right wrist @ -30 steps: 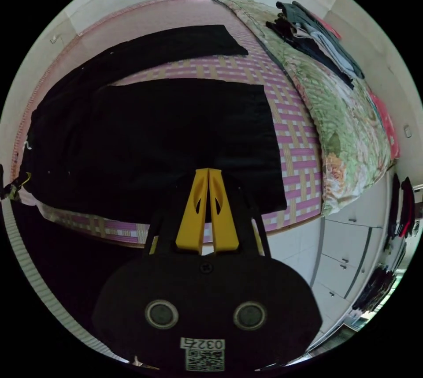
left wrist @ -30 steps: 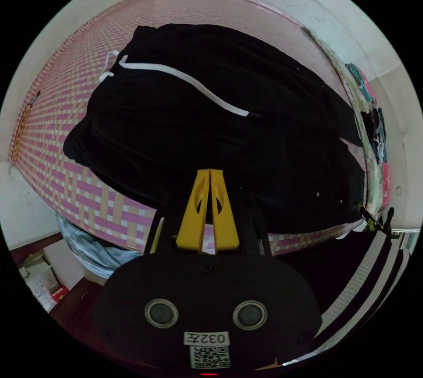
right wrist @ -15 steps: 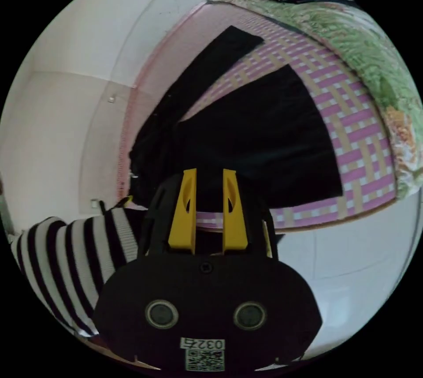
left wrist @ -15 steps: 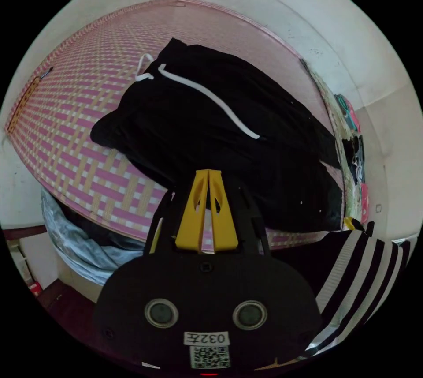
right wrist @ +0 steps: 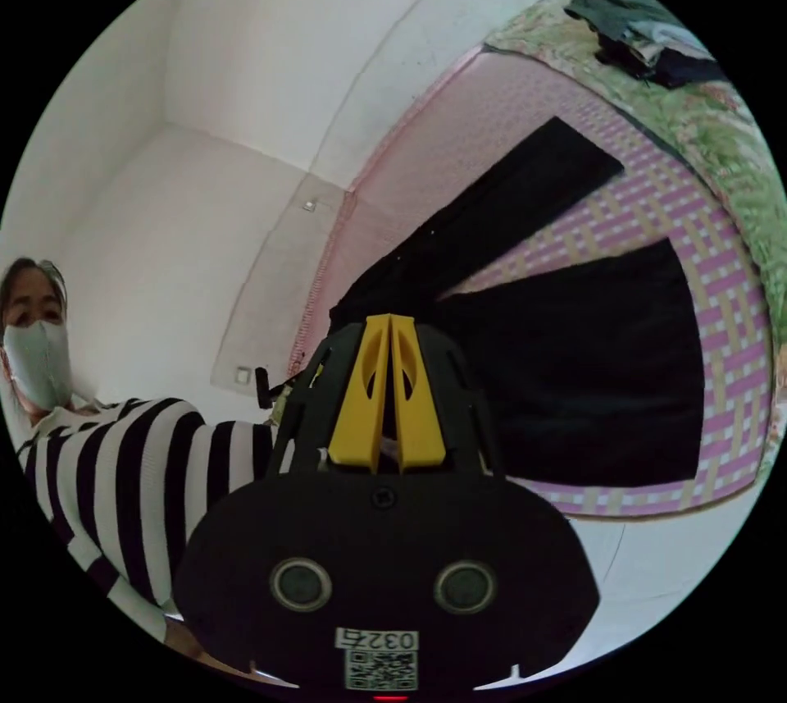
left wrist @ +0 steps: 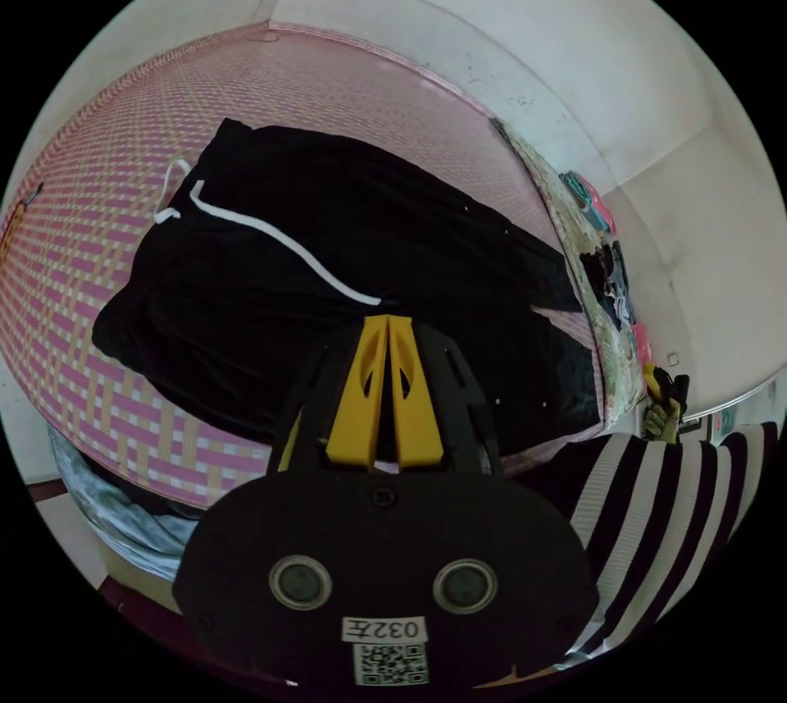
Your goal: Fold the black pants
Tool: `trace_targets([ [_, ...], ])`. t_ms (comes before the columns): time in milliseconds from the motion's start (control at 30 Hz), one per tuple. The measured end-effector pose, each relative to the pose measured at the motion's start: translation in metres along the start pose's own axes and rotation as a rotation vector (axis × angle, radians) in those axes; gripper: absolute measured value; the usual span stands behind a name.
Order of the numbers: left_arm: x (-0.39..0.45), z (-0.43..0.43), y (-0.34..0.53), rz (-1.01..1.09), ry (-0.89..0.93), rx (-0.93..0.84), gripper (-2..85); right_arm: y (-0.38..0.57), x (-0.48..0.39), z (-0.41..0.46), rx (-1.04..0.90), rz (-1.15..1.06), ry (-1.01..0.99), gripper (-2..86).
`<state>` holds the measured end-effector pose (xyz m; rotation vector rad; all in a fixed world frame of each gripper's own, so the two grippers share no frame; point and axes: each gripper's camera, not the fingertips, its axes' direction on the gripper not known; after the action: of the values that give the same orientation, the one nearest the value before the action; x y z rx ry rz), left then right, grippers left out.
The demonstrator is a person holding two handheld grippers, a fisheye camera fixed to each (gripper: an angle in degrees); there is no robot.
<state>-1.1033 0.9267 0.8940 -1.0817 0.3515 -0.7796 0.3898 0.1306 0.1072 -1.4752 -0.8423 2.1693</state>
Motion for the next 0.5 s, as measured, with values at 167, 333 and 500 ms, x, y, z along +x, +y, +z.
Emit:
trace_targets([
  [167,0.007,-0.007,0.005,0.056,-0.005,0.009,-0.9,-0.016,-0.026,-0.016,0.051,-0.142,-0.057,-1.0],
  [333,0.004,-0.014,0.010,0.056,0.021,0.035,-1.0,-0.033,-0.043,-0.017,0.017,-0.240,-0.113,-1.0],
  [500,0.008,-0.018,0.015,0.098,0.008,0.032,-0.9,-0.049,-0.045,-0.005,-0.071,-0.209,-0.193,-1.0],
])
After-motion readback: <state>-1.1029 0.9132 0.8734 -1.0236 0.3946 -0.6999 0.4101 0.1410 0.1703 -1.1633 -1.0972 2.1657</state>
